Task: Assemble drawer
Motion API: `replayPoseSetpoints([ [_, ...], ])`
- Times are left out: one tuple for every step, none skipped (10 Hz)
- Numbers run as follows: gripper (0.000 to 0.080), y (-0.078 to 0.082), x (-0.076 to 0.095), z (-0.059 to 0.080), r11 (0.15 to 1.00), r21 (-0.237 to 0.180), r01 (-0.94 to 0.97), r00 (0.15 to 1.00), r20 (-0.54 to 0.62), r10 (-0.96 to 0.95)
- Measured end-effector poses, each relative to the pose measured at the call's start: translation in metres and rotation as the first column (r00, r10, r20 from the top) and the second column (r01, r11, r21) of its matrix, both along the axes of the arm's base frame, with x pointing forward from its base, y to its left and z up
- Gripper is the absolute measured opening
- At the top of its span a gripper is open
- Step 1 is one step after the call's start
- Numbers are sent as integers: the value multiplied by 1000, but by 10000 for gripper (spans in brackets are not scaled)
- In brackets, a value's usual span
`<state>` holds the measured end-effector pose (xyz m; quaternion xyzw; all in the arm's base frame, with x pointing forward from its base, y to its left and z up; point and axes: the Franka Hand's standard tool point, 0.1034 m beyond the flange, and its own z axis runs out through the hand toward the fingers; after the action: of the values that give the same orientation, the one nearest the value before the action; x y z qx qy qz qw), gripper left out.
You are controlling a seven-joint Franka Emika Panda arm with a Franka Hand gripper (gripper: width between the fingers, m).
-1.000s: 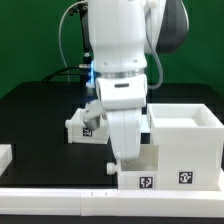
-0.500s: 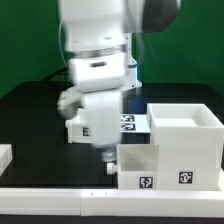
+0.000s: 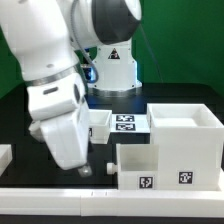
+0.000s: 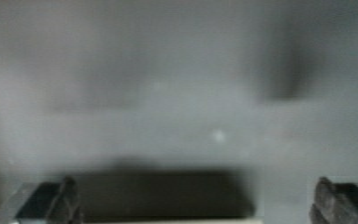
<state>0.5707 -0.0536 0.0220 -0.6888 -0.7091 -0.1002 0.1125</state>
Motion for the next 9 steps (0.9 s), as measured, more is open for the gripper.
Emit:
replayPoseSetpoints([
  [649,10,-1,-2,1000,10,-12,1000,-3,12],
  [649,18,-4,-8,1000,11,-16,1000,7,16],
  [649,26,-14,-14,1000,8,-18,1000,10,18],
  [649,32,-20,-18,1000,6,-17,1000,14,17],
  [649,37,-23,-19,1000,9,-5,1000,8,5],
  [649,45,-24,-18,1000,13,6,1000,2,-6],
  [649,53,-22,-17,1000,16,6,1000,1,-6],
  [649,58,-22,-16,1000,19,21,1000,0,-21],
  [649,59,-22,-18,999,19,32,999,4,-32],
])
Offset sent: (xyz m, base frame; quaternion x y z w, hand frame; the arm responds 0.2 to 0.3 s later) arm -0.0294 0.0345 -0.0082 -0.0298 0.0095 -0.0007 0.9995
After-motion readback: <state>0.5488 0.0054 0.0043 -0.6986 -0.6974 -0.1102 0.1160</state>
